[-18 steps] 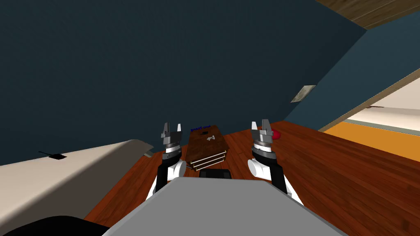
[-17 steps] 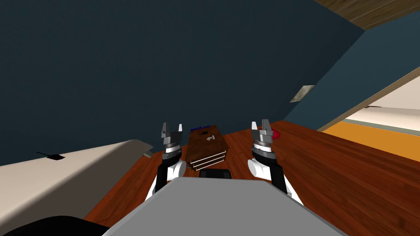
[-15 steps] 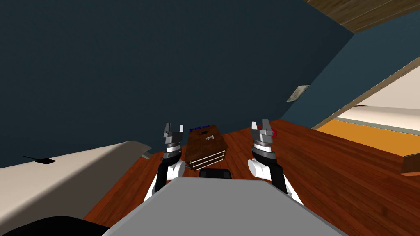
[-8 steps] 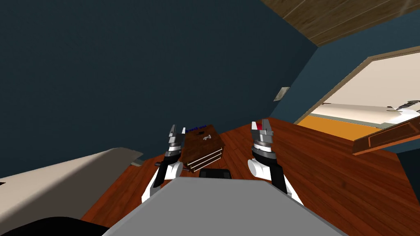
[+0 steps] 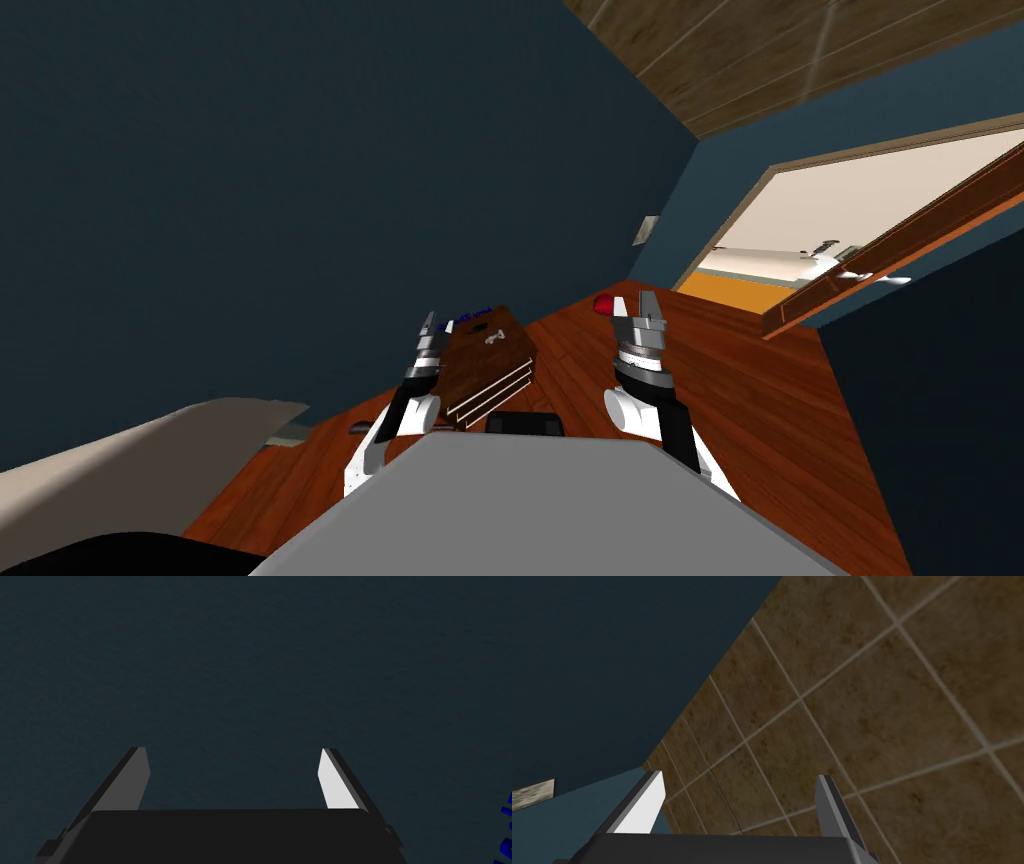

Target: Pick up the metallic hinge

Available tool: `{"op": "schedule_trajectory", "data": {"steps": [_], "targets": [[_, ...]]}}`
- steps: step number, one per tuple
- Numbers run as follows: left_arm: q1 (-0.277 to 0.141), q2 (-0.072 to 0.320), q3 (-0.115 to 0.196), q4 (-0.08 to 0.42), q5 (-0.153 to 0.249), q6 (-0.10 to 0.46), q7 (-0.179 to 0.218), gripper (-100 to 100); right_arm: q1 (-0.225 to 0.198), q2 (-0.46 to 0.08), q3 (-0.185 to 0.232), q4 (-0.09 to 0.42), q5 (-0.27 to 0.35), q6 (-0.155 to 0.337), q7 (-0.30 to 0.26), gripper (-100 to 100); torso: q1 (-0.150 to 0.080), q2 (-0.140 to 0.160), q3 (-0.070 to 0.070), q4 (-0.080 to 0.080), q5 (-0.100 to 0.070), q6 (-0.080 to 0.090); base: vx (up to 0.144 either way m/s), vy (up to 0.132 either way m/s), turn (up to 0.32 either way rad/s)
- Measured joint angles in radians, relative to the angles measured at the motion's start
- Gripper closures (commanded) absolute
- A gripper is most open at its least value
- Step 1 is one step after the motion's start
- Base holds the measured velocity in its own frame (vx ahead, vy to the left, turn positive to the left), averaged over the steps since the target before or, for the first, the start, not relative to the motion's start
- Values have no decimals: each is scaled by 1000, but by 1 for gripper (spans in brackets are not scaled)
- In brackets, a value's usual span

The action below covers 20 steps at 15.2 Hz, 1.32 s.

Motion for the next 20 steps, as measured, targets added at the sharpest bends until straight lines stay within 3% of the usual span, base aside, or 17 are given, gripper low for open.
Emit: {"op": "schedule_trajectory", "data": {"steps": [9, 20], "targets": [[-47, 80, 64, 216, 89, 110, 47, -100, 0, 0, 0, 0, 0, 0, 0, 0, 0, -1, 0, 0, 0, 0, -4, -7, -264], [-102, 135, 130, 458, 182, 236, 97, -100, 0, 0, 0, 0, 0, 0, 0, 0, 1, -2, -1, 0, 0, -1, 9, -3, -251]]}}
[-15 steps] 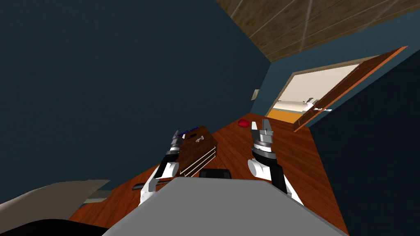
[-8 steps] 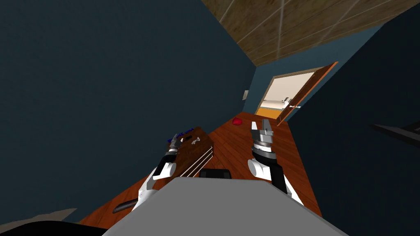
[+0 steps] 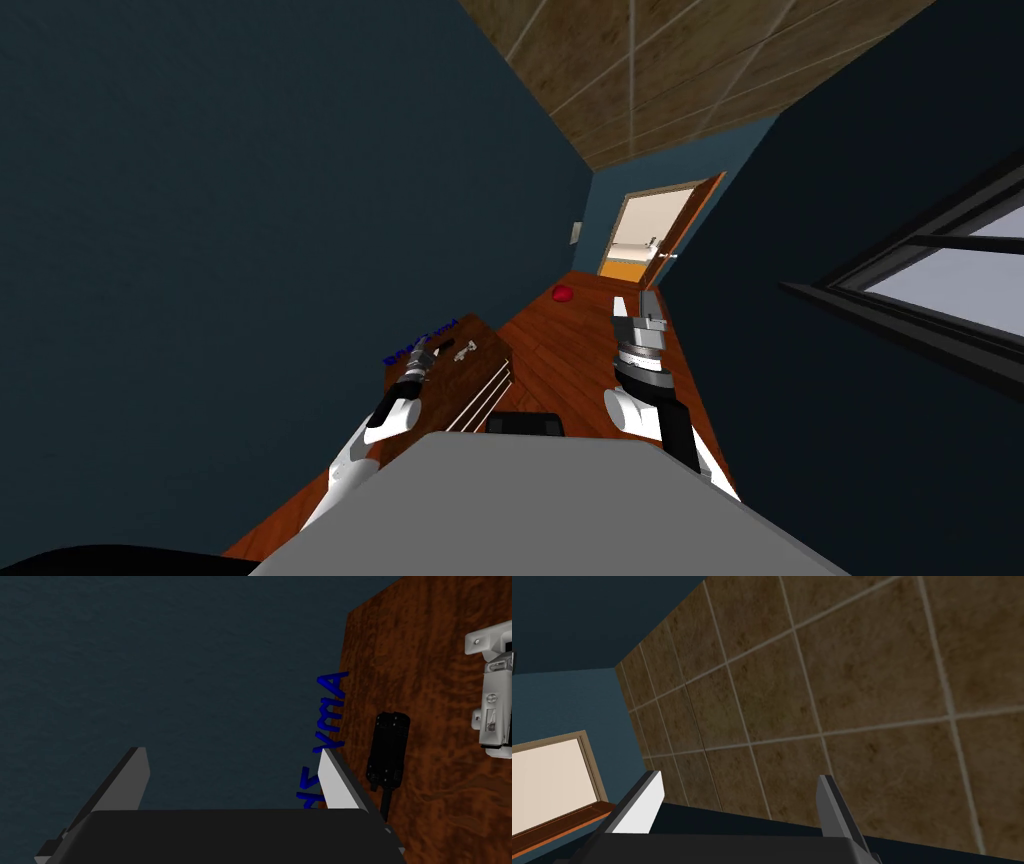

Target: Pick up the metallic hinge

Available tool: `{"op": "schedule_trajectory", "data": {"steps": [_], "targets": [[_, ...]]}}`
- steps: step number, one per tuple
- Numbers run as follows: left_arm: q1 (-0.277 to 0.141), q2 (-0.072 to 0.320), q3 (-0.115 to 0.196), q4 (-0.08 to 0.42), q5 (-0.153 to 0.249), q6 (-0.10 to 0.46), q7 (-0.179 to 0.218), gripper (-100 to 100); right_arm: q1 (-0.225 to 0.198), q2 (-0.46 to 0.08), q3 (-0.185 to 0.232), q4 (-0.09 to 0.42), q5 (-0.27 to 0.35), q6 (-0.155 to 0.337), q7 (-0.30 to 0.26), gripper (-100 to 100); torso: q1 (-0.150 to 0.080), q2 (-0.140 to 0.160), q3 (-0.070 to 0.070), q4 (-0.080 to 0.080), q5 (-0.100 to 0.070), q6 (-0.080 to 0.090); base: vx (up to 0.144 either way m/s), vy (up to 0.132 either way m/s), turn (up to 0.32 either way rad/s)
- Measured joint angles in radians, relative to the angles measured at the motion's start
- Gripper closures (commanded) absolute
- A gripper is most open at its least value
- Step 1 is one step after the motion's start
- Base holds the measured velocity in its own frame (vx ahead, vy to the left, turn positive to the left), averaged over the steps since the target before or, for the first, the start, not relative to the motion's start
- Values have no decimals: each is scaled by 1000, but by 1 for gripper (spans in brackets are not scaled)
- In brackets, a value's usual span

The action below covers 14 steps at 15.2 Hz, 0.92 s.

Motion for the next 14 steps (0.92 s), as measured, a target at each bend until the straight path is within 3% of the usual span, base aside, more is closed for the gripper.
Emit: {"op": "schedule_trajectory", "data": {"steps": [6, 9, 14], "targets": [[-29, 16, 37, 116, 44, 69, 23, -100, 0, 0, 0, 0, 0, 0, 0, 0, 0, 0, 0, 0, 0, 0, 15, 2, -206], [-33, 11, 60, 145, 61, 110, 29, -100, 0, 0, 0, 0, 0, 0, 0, 0, 0, 0, 0, 0, 0, 0, 14, 6, -124], [-54, 23, 71, 242, 84, 125, 45, -100, 0, 0, 0, 0, 0, 0, 0, 0, 0, 0, 0, 0, 0, 0, 14, 5, -174]]}}
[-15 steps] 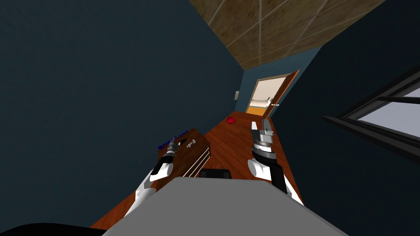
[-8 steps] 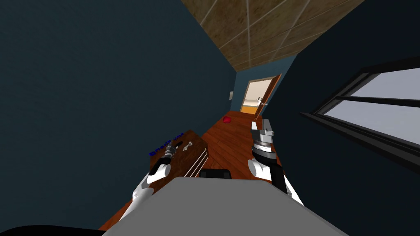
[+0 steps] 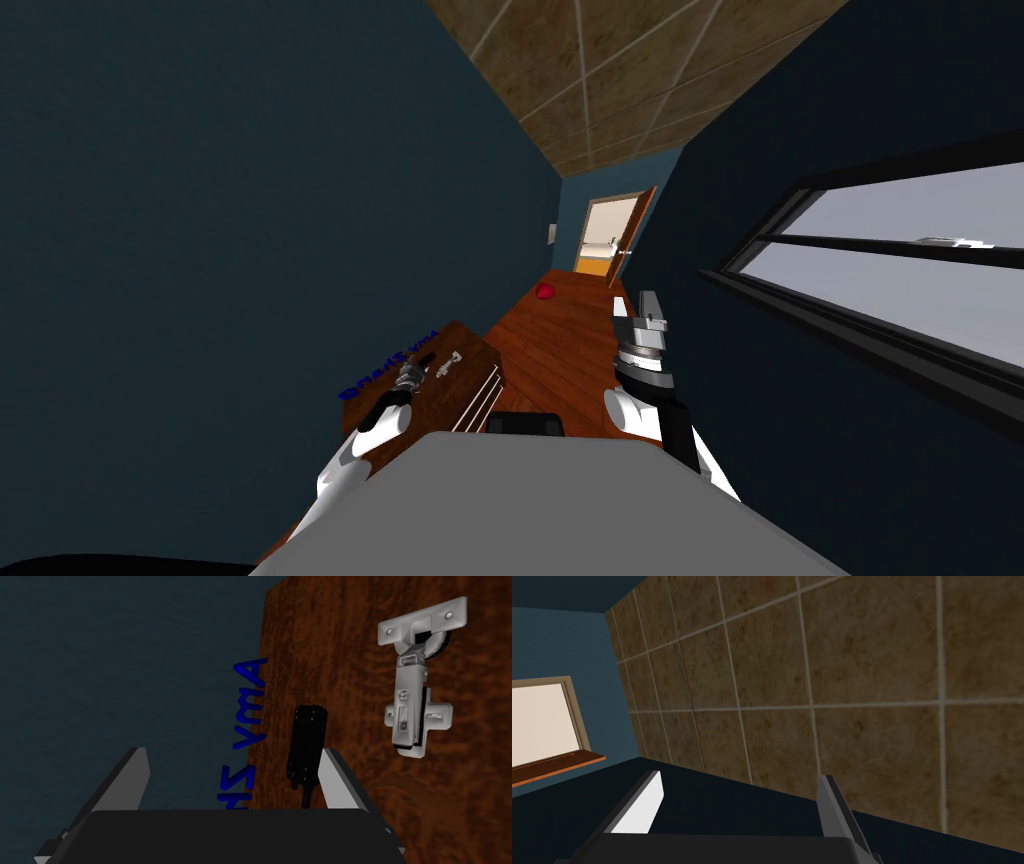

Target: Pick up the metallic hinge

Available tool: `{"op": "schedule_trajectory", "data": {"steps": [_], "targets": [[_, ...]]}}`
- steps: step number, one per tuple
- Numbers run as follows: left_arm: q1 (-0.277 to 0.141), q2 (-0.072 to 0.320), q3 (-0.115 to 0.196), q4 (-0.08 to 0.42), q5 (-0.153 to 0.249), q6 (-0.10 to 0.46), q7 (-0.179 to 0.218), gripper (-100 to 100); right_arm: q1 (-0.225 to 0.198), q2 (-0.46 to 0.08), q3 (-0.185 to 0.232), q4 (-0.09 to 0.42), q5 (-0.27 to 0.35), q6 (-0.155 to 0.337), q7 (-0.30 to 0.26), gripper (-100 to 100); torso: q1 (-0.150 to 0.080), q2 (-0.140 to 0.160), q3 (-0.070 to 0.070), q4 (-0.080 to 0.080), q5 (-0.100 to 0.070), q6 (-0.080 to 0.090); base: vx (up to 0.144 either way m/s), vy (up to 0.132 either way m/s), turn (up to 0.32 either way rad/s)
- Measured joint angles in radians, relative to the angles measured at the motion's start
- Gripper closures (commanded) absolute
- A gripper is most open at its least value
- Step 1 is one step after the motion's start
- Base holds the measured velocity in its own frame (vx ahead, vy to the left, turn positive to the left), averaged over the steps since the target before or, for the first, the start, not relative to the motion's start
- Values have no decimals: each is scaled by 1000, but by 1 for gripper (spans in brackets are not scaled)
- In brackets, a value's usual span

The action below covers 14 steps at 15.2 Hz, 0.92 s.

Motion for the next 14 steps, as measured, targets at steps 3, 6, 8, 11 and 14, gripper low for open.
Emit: {"op": "schedule_trajectory", "data": {"steps": [3, 6, 8, 11, 14], "targets": [[-11, 12, 15, 61, 23, 28, 15, -100, 0, 0, 0, 0, 0, 0, 0, 0, 0, 0, 0, 0, 0, 0, 22, 11, -203], [-18, 24, 29, 118, 48, 54, 33, -100, 0, 0, 0, 0, 0, 0, 0, 0, 0, 0, 0, 0, 0, 0, 22, 13, -200], [-38, 27, 42, 173, 63, 73, 40, -100, 0, 0, 0, 0, 0, 0, 0, 0, 0, -1, 0, 0, 0, 1, 29, 19, -279], [-54, 25, 70, 251, 87, 110, 54, -100, 0, 0, 0, 0, 0, 0, 0, 0, 1, -2, -1, 0, 0, 1, 37, 23, -265], [-64, 33, 91, 310, 108, 145, 69, -100, 0, 0, 0, 0, 0, 0, 0, 0, 0, -1, -1, 0, 0, 0, 26, 17, -150]]}}
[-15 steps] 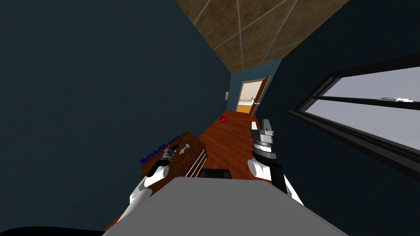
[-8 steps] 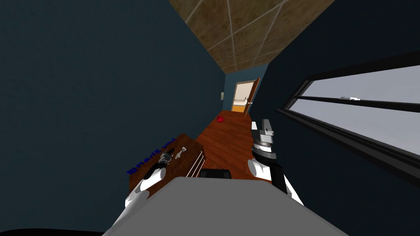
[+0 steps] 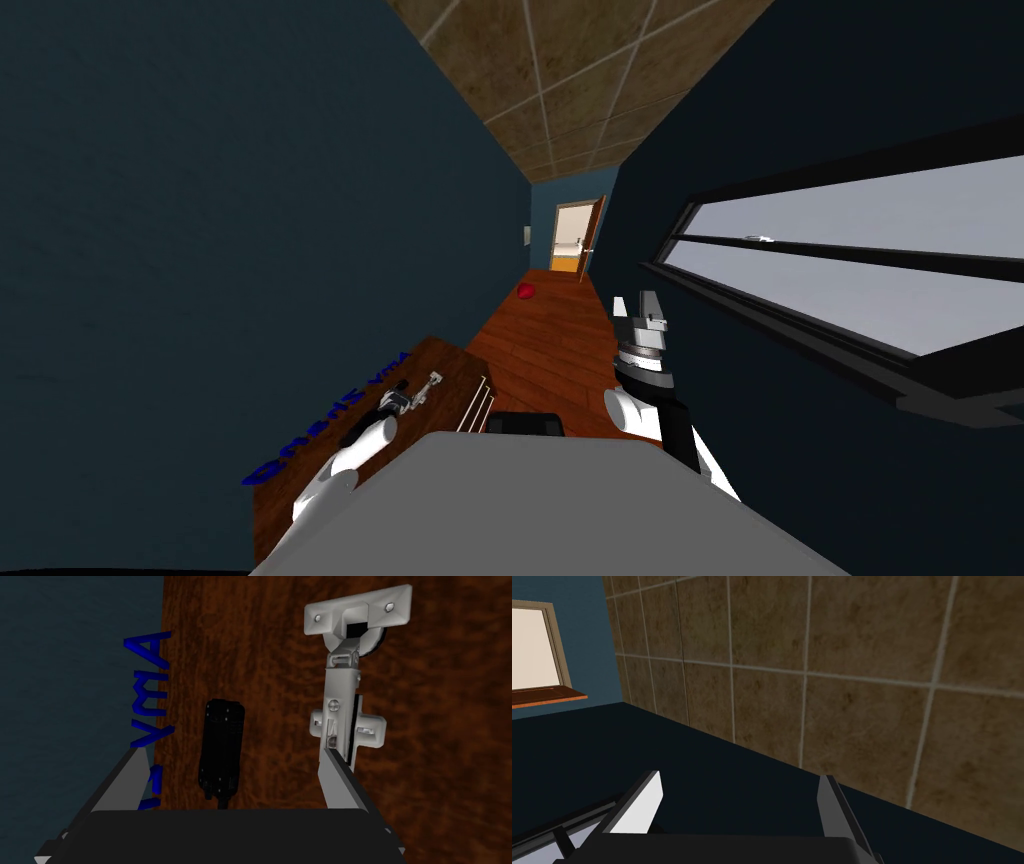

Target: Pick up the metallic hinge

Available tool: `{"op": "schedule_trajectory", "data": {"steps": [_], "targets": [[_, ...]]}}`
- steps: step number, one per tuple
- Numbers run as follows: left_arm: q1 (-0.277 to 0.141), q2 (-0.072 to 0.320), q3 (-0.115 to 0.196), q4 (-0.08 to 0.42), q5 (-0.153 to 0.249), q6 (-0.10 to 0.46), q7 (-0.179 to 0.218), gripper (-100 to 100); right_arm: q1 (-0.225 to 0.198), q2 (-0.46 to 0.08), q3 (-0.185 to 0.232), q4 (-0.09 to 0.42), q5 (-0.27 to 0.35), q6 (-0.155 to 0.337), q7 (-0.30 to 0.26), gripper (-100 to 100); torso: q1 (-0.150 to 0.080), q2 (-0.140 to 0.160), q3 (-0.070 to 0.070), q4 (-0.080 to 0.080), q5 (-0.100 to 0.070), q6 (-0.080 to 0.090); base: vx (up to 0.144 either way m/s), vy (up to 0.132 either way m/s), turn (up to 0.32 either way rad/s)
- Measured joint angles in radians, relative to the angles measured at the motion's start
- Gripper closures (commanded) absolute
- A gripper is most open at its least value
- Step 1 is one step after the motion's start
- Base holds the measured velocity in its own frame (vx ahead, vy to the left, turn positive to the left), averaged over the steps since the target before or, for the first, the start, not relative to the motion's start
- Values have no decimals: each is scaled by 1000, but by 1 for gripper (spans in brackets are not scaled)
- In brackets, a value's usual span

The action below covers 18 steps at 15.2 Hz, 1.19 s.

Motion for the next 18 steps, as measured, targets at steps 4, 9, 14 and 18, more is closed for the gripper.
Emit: {"op": "schedule_trajectory", "data": {"steps": [4, 9, 14, 18], "targets": [[-19, 19, 9, 98, 37, 25, 21, -100, 0, 0, 0, 0, 0, 0, 0, 0, 0, 0, 0, 0, 0, 0, 23, 17, -206], [-30, 13, 51, 161, 48, 75, 38, -100, 0, 0, 0, 0, 0, 0, 0, 0, -1, 1, 0, 0, 0, 0, 20, 17, -126], [-58, 25, 78, 279, 83, 113, 62, -100, 0, 0, 0, 0, 0, 0, 0, 0, 0, 0, 0, 0, 0, 0, 28, 27, -214], [-64, 31, 105, 351, 109, 155, 86, -100, 0, 0, 0, 0, 0, 0, 0, 0, 0, 0, 0, 0, 0, -1, 25, 30, -158]]}}
